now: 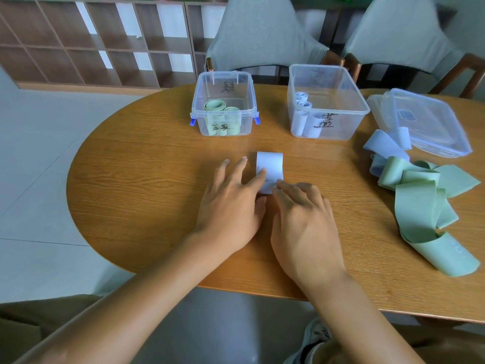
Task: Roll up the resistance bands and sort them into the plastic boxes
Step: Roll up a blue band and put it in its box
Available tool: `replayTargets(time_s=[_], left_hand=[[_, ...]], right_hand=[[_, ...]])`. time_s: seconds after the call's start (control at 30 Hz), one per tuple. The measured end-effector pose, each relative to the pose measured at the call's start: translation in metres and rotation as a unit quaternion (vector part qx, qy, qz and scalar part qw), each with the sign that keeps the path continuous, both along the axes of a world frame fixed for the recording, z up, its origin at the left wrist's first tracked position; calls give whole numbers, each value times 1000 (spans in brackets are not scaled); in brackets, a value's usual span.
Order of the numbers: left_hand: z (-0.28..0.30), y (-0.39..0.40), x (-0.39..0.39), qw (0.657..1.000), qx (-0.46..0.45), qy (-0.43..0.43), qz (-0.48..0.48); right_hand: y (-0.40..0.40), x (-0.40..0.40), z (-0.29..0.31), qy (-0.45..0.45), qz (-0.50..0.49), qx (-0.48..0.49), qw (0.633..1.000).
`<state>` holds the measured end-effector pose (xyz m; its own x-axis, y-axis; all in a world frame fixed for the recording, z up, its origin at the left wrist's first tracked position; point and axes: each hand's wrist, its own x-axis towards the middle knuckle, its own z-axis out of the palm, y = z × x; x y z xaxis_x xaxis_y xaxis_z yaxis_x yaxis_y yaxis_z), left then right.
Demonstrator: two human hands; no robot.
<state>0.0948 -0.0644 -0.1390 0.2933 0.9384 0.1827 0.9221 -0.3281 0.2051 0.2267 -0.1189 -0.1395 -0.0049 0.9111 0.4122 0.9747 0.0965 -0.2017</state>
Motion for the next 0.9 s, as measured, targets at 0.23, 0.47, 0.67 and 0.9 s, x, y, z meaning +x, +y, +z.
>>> replayTargets(time_s=[0.23,0.47,0.67,0.9], left_hand=[[-4,-23,-6,994,103,-41,-12],[-11,-25,3,993,109,-21,-32],[-9,-18,3,995,97,1,-35],[-7,-1,10,990,111,6,-87]], right_hand=[[16,1,2,-1,3,-15,1000],[25,1,1,14,-1,-48,999],[26,7,2,137,5,3,991],[24,18,8,223,-13,39,974]])
